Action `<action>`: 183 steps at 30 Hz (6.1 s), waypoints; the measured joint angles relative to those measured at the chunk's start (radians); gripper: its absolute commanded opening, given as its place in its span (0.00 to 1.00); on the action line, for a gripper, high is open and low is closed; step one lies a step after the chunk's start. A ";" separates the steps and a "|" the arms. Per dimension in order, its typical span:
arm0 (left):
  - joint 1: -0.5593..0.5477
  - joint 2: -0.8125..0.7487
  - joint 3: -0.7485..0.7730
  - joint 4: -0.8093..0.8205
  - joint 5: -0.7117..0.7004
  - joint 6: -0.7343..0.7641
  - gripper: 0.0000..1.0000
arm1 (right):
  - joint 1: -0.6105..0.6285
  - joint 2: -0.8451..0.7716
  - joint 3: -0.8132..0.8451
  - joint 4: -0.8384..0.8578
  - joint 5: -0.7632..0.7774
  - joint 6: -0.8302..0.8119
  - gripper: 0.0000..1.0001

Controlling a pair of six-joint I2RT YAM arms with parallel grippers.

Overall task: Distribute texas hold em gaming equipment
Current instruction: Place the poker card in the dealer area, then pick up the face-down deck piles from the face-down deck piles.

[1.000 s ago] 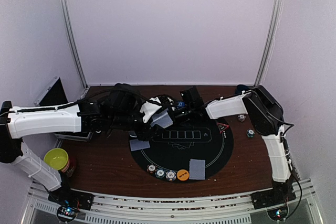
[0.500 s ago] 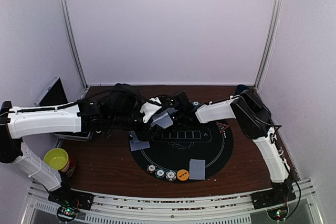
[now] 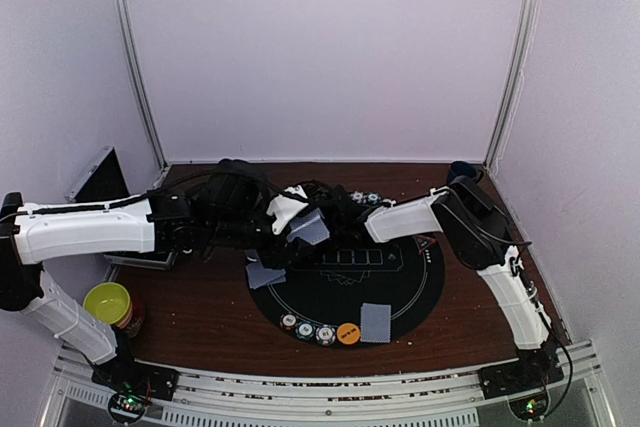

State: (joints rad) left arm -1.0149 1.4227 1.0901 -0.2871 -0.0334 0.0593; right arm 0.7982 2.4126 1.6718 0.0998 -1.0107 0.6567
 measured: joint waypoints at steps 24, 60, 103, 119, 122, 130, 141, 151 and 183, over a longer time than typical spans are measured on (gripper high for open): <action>-0.001 0.000 0.000 0.000 0.000 0.003 0.60 | 0.000 0.000 0.003 -0.096 0.060 -0.066 0.26; -0.002 0.000 0.000 0.000 0.000 0.003 0.60 | 0.029 -0.025 0.078 -0.297 0.229 -0.254 0.34; -0.008 -0.006 0.000 0.000 -0.010 0.003 0.60 | -0.070 -0.350 -0.104 -0.487 0.406 -0.491 0.64; -0.008 -0.006 0.000 0.000 -0.012 0.004 0.60 | -0.232 -0.689 -0.250 -0.460 0.401 -0.567 1.00; -0.008 -0.006 0.000 0.000 -0.012 0.004 0.60 | -0.231 -0.729 -0.254 -0.462 0.353 -0.584 1.00; -0.008 -0.006 0.000 0.000 -0.014 0.006 0.60 | -0.213 -0.758 -0.300 -0.404 0.142 -0.589 0.96; -0.008 -0.006 0.000 0.000 -0.015 0.007 0.60 | -0.119 -0.764 -0.341 -0.261 0.016 -0.489 0.91; -0.008 -0.006 0.000 0.000 -0.015 0.010 0.60 | -0.078 -0.726 -0.341 -0.230 0.024 -0.446 0.87; -0.008 -0.006 0.000 -0.003 -0.015 0.018 0.60 | -0.045 -0.584 -0.298 -0.187 0.018 -0.315 0.59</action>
State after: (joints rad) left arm -1.0229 1.4166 1.0901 -0.2901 -0.0483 0.0772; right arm 0.7532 1.8290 1.3739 -0.0875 -0.9928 0.3412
